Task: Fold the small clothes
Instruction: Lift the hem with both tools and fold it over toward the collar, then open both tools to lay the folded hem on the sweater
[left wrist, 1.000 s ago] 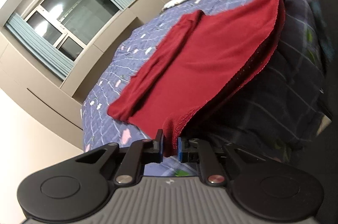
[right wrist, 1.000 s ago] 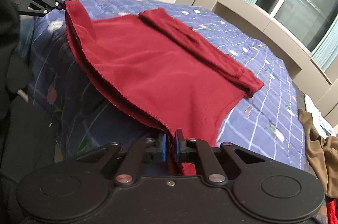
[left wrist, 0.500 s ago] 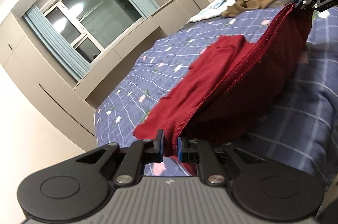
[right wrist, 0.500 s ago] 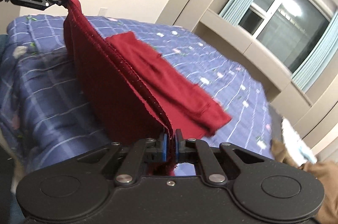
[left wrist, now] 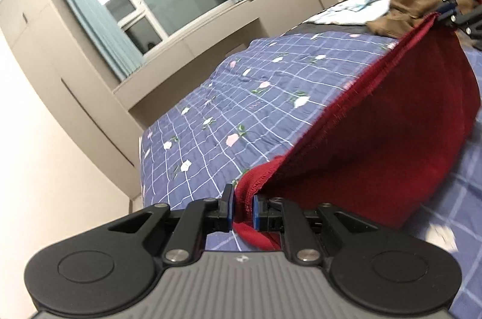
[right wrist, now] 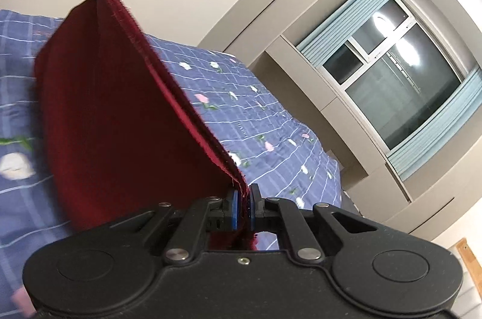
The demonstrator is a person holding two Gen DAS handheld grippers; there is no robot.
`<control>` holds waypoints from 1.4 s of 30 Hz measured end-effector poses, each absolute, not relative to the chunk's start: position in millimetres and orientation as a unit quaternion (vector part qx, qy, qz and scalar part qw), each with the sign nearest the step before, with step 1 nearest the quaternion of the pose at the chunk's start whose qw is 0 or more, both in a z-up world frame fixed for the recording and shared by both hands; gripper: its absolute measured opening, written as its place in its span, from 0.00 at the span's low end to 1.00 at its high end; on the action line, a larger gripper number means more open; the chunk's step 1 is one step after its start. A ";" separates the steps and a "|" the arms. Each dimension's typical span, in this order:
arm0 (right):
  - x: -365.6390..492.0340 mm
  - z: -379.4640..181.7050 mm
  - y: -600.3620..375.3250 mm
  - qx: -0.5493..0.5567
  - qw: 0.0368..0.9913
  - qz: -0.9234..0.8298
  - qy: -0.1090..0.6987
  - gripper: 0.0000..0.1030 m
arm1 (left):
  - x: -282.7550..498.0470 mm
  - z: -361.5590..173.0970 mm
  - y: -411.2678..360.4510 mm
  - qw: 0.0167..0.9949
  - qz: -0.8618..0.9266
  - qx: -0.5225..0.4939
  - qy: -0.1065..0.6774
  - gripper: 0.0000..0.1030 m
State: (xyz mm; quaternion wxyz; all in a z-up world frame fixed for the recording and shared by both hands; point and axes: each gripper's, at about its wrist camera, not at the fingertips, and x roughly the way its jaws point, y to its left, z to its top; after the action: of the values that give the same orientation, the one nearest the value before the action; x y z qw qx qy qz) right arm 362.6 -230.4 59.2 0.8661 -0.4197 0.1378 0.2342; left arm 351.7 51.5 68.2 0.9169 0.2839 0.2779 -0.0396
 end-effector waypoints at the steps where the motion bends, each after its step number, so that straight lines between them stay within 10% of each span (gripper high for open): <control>1: 374.9 59.9 -228.1 -0.422 0.865 0.234 0.138 0.07 | 364.0 69.4 54.0 0.916 -0.037 0.281 0.283 0.12; 24: 612.1 -53.2 -167.7 -0.417 0.835 0.237 0.267 0.07 | 581.1 -36.2 98.6 0.879 -0.012 0.187 0.439 0.14; 33: 629.9 -82.7 -167.4 -0.385 0.842 0.233 0.298 0.15 | 602.3 -69.8 118.9 0.869 0.007 0.114 0.481 0.29; 38: 636.3 -87.4 -170.0 -0.368 0.856 0.210 0.297 0.38 | 610.5 -73.8 139.8 0.867 0.044 0.049 0.494 0.50; 42: 643.9 -85.0 -178.1 -0.357 0.874 0.167 0.284 0.79 | 607.7 -69.5 148.6 0.869 0.064 0.033 0.490 0.70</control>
State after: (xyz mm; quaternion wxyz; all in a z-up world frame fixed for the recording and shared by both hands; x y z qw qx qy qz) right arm 643.9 -178.1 -85.0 0.8741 -0.3571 0.2837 0.1671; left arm 607.7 148.6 -69.5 0.8688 0.0329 0.4898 0.0641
